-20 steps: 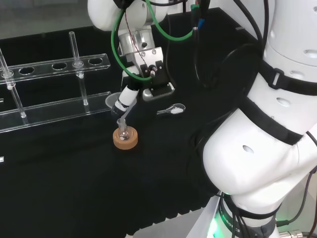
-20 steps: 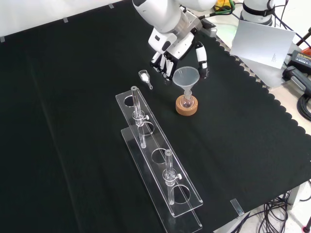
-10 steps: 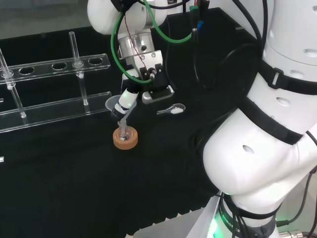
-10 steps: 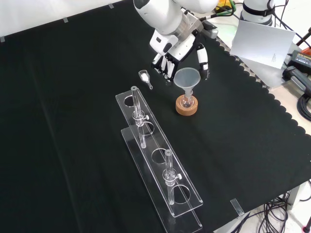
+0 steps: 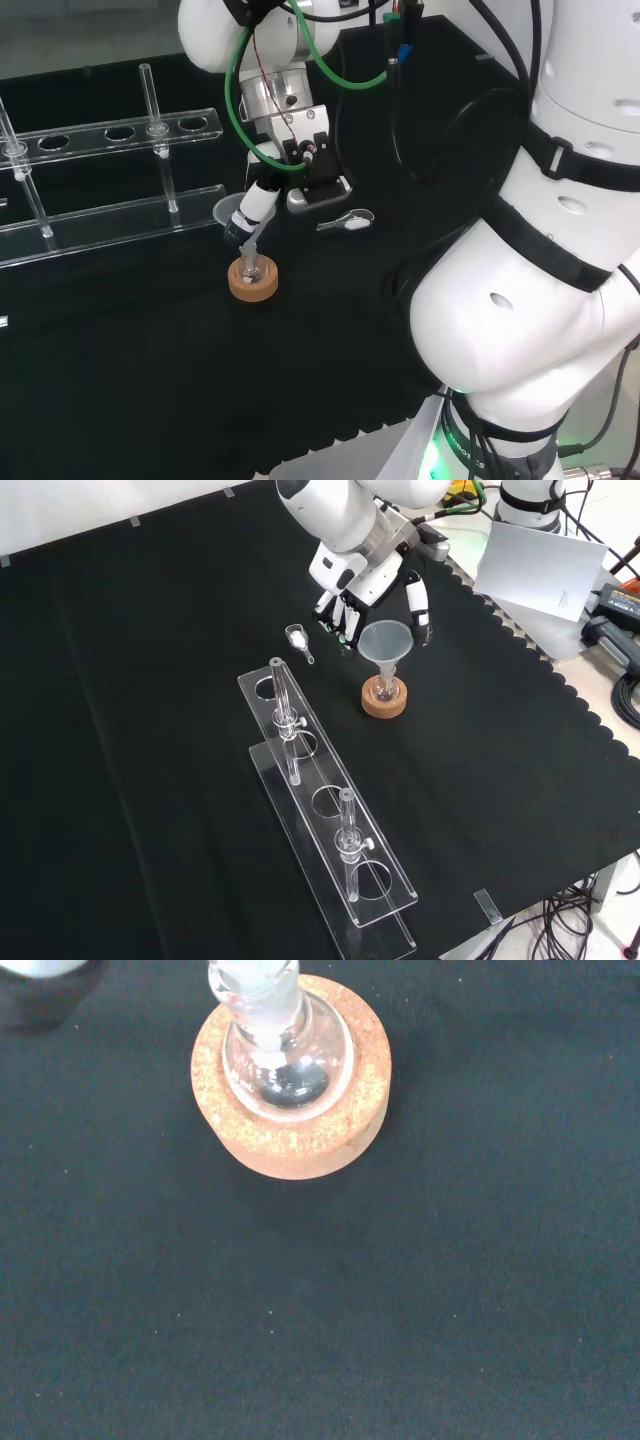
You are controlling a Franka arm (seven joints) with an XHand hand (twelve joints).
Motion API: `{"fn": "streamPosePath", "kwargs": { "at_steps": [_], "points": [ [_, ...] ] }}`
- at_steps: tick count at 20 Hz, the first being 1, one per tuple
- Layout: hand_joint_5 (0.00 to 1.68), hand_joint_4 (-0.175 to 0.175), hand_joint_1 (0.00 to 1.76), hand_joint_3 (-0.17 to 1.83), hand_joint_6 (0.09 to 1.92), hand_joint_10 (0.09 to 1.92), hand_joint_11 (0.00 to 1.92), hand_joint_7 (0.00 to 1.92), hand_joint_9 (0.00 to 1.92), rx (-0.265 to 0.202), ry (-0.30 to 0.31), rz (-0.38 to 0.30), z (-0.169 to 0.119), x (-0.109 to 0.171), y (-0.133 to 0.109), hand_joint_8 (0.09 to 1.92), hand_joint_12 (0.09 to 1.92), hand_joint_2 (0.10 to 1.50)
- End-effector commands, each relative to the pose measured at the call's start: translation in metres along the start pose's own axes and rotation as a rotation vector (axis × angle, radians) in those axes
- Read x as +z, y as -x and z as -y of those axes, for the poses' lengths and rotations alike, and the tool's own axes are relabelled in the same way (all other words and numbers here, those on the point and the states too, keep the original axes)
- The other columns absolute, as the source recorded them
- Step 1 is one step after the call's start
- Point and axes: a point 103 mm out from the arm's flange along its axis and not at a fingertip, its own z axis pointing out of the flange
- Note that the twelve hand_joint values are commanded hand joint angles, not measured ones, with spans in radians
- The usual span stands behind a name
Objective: Place the funnel on the round-bottom flask.
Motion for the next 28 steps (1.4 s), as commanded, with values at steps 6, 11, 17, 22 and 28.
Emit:
{"fn": "streamPosePath", "kwargs": {
  "at_steps": [6,11,17,22,28],
  "points": [
    [0.75,0.043,0.73,0.27,0.13,0.48,0.00,0.99,0.58,0.012,-0.006,-0.013,0.000,0.008,-0.001,0.33,1.24,0.74],
    [0.71,0.040,0.72,0.28,0.12,0.48,0.00,0.94,0.57,0.022,0.000,-0.010,0.000,0.011,-0.002,0.32,1.24,0.73],
    [0.51,0.023,0.67,0.30,0.09,0.56,0.00,0.66,0.43,0.022,0.010,-0.010,0.003,0.008,-0.004,0.28,1.18,0.69],
    [0.38,0.012,0.60,0.28,0.09,0.62,0.00,0.53,0.34,0.026,0.014,-0.022,0.003,0.004,-0.002,0.29,1.16,0.66],
    [0.18,0.000,0.47,0.12,0.09,0.75,0.00,0.28,0.13,0.022,0.006,-0.022,0.006,0.000,0.004,0.41,1.03,0.66]
  ]
}}
